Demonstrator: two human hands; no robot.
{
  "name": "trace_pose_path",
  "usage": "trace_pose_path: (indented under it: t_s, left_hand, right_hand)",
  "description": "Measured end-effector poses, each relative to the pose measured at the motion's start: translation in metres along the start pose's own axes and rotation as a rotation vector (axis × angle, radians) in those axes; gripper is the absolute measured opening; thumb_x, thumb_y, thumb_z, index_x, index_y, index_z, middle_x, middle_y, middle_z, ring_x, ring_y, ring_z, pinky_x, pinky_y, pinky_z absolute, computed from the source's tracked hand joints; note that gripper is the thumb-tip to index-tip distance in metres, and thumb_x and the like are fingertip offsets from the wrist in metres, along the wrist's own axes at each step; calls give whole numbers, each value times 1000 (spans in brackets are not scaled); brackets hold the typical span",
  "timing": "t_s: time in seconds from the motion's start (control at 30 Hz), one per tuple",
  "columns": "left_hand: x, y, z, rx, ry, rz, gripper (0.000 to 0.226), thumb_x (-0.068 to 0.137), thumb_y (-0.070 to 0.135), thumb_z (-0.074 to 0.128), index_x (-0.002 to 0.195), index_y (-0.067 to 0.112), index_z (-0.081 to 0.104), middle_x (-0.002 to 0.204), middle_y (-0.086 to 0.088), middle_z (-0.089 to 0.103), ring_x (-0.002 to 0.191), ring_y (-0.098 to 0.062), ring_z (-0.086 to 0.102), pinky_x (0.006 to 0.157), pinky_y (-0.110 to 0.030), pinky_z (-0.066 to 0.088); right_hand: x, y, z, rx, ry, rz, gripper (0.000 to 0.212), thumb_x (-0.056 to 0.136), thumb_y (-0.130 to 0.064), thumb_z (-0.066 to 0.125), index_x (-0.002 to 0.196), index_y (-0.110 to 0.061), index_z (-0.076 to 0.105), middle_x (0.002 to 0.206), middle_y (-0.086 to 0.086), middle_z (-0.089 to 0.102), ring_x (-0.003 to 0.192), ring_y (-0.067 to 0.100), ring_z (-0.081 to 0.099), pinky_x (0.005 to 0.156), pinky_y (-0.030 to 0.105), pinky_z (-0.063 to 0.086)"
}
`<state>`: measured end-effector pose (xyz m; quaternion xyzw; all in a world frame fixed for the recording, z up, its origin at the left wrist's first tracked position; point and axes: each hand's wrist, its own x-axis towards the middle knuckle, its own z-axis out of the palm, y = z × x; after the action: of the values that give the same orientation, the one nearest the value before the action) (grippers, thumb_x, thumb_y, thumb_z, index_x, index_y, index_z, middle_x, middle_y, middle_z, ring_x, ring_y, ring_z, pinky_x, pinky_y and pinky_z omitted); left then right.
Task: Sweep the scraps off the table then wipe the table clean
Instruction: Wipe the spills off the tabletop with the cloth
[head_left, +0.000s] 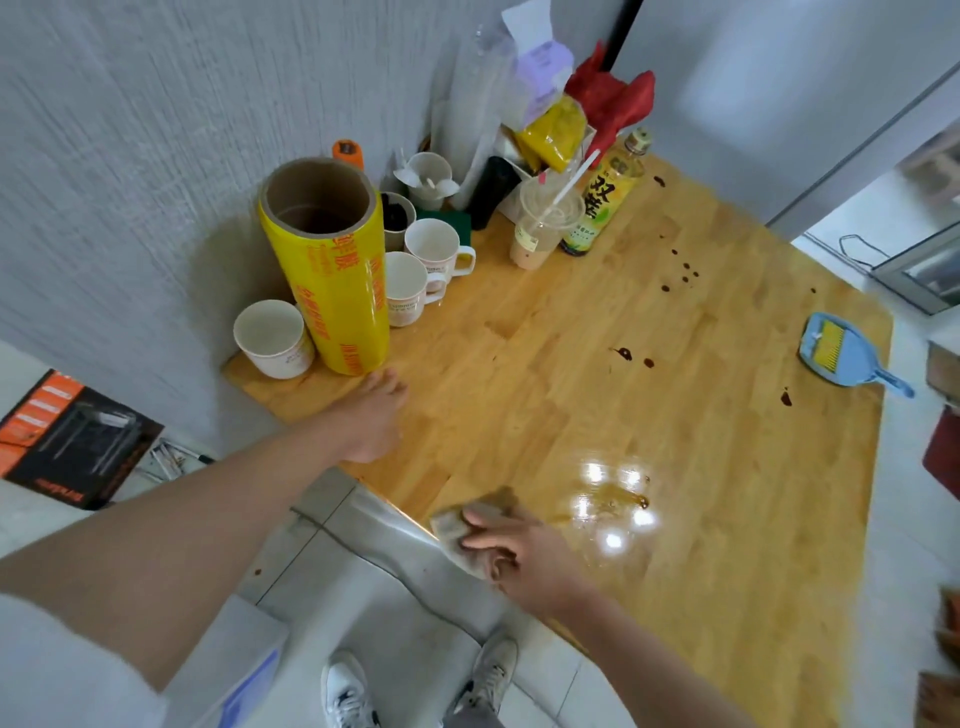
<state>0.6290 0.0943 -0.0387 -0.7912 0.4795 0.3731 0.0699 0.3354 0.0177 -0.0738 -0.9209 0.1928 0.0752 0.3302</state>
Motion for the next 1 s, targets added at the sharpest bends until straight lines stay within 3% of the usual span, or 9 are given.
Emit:
trace_pose_path:
  t_s: [0.1, 0.2, 0.27, 0.43, 0.5, 0.67, 0.77, 0.9, 1.0]
  left_hand:
    - [-1, 4, 1, 6, -17, -17, 74, 106, 33, 42, 159, 10, -4, 165, -12, -16, 152, -30, -16, 123, -40, 2]
    - [2, 17, 3, 58, -53, -66, 78, 106, 35, 41, 157, 4, -10, 163, -19, -19, 150, -37, -19, 122, -44, -1]
    - [3, 23, 2, 93, -68, -101, 77, 107, 35, 36, 156, 0, -11, 162, -22, -19, 149, -40, -19, 122, -46, -2]
    - [7, 21, -2, 85, -90, -123, 70, 109, 30, 32, 156, 0, -11, 162, -23, -19, 150, -39, -16, 122, -44, -1]
    - [8, 19, -2, 79, -95, -122, 68, 109, 26, 31, 156, 0, -10, 162, -24, -18, 150, -38, -17, 123, -43, -2]
    - [4, 30, -1, 74, -104, -167, 69, 107, 21, 32, 156, 0, -12, 162, -22, -21, 149, -40, -19, 122, -46, 0]
    - [6, 49, -1, 72, -98, -253, 65, 107, 18, 27, 154, -6, -11, 161, -28, -18, 148, -47, -16, 123, -54, 2]
    - [13, 59, 3, 119, -76, -305, 60, 107, 18, 23, 153, -11, -2, 161, -31, -7, 148, -51, -11, 121, -58, 5]
    - [7, 53, 4, 132, 45, -242, 54, 109, 26, 24, 155, -2, 20, 163, -25, 7, 151, -43, 0, 123, -50, 9]
  right_hand:
    - [-20, 63, -48, 197, 400, 439, 49, 81, 2, 57, 103, -38, 75, 119, -34, 62, 110, 5, 63, 87, 22, 47]
    - [-16, 88, -70, 208, 702, 1011, 55, 88, -3, 49, 132, -31, 62, 150, -7, 50, 135, 25, 47, 105, 38, 43]
    - [2, 59, -49, 260, 656, 872, 61, 85, -2, 48, 136, -34, 56, 149, -8, 48, 131, 24, 47, 104, 40, 44]
    - [-28, 24, 4, -92, -18, -138, 49, 78, -16, 48, 113, -44, 66, 131, -38, 53, 108, 5, 58, 73, 30, 57]
    - [-47, 62, -27, 10, 145, 71, 45, 79, -7, 60, 105, -42, 74, 121, -45, 55, 105, 3, 64, 78, 28, 56]
    - [-35, 113, -77, 289, 743, 975, 50, 89, -1, 49, 127, -28, 67, 148, -7, 52, 128, 21, 53, 92, 29, 45]
    - [15, 59, -52, 304, 645, 753, 49, 92, -2, 52, 133, -26, 61, 147, -8, 51, 132, 17, 50, 105, 29, 40]
    - [8, 23, -15, -56, -5, -82, 44, 86, -15, 53, 121, -40, 65, 136, -28, 52, 100, 11, 60, 76, 27, 54]
    - [-13, 82, -57, -13, 28, 50, 54, 81, -13, 45, 121, -40, 68, 138, -20, 59, 115, 9, 61, 90, 29, 53]
